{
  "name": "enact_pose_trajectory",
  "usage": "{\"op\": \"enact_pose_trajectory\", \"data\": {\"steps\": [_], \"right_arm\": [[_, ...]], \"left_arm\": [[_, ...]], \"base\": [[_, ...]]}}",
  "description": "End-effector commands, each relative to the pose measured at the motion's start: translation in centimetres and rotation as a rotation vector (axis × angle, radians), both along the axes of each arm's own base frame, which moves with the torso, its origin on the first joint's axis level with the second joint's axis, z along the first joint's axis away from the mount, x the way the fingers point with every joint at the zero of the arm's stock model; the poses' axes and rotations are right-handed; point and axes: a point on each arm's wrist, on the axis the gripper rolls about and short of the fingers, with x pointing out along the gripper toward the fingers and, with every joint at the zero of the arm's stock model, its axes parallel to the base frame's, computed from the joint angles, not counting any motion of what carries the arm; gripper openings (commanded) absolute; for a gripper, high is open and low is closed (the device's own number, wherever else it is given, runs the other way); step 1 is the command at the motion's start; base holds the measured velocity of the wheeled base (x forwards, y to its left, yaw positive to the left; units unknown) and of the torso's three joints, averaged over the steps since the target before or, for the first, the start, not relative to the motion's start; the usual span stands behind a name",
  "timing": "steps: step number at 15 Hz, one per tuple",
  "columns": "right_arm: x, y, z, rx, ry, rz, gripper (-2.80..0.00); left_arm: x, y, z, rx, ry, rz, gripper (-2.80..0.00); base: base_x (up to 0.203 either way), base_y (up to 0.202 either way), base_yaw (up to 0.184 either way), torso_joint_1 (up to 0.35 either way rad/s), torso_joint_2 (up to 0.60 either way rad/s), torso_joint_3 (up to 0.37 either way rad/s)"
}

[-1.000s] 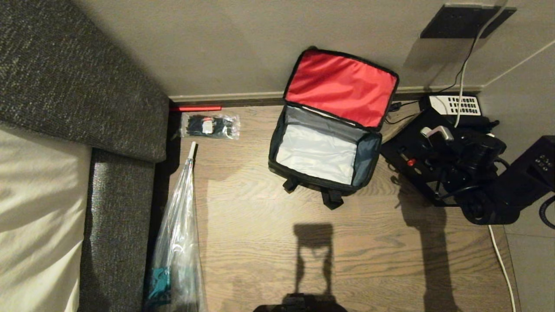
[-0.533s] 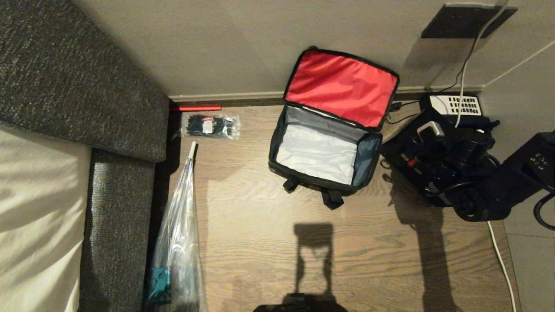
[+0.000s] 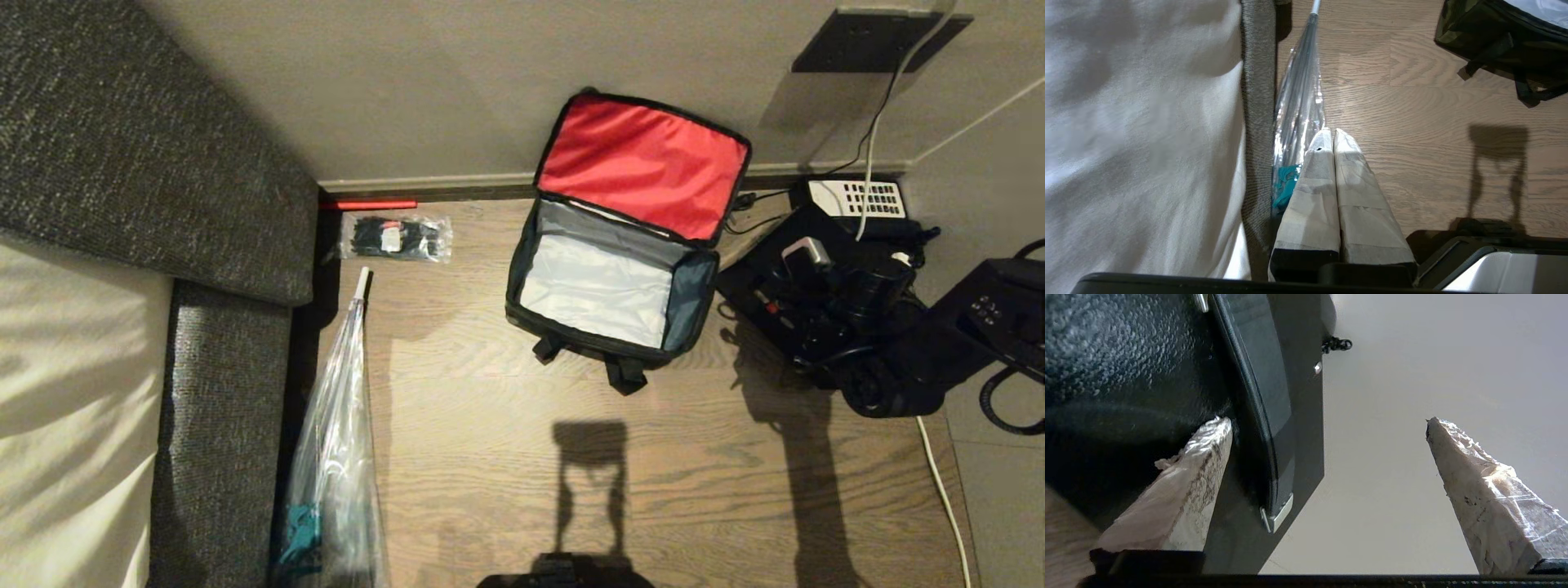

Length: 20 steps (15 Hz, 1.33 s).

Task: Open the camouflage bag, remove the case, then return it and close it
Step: Grip the handle again

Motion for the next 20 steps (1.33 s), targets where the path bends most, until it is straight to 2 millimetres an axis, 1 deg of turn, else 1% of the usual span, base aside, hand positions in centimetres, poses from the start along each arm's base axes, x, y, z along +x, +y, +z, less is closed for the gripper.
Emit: {"op": "enact_pose_trajectory", "data": {"steps": [1, 5, 8, 10, 11, 14, 16, 17, 20], "right_arm": [[1.1, -0.6, -0.2, -0.004, -0.029, -0.024, 0.00], [3.2, -2.1, 1.8, -0.005, -0.150, -0.093, 0.00], [4.3, -4.3, 1.5, -0.041, -0.138, -0.164, 0.00], [4.6, -5.6, 0.7, -0.059, -0.110, -0.193, 0.00], [4.7, -5.7, 0.0, -0.067, -0.092, -0.198, 0.00], [5.1, -6.1, 0.0, -0.080, -0.085, -0.208, 0.00], [5.0, -6.1, -0.2, -0.081, -0.079, -0.208, 0.00], [4.9, -6.1, -0.5, -0.082, -0.061, -0.207, -2.80], [4.9, -6.1, -0.5, -0.084, -0.097, -0.207, -2.80]], "left_arm": [[0.0, 0.0, 0.0, 0.000, -0.001, 0.001, -2.80], [0.0, 0.0, 0.0, 0.000, -0.001, 0.001, -2.80], [0.0, 0.0, 0.0, 0.000, -0.001, 0.001, -2.80], [0.0, 0.0, 0.0, 0.000, -0.001, 0.001, -2.80], [0.0, 0.0, 0.0, 0.000, -0.001, 0.001, -2.80], [0.0, 0.0, 0.0, 0.000, -0.001, 0.001, -2.80], [0.0, 0.0, 0.0, 0.000, -0.001, 0.001, -2.80], [0.0, 0.0, 0.0, 0.000, -0.001, 0.001, -2.80], [0.0, 0.0, 0.0, 0.000, -0.001, 0.001, -2.80]], "base": [[0.000, 0.000, 0.000, 0.000, 0.00, 0.000], [0.000, 0.000, 0.000, 0.000, 0.00, 0.000], [0.000, 0.000, 0.000, 0.000, 0.00, 0.000], [0.000, 0.000, 0.000, 0.000, 0.00, 0.000], [0.000, 0.000, 0.000, 0.000, 0.00, 0.000], [0.000, 0.000, 0.000, 0.000, 0.00, 0.000], [0.000, 0.000, 0.000, 0.000, 0.00, 0.000], [0.000, 0.000, 0.000, 0.000, 0.00, 0.000], [0.000, 0.000, 0.000, 0.000, 0.00, 0.000]]}}
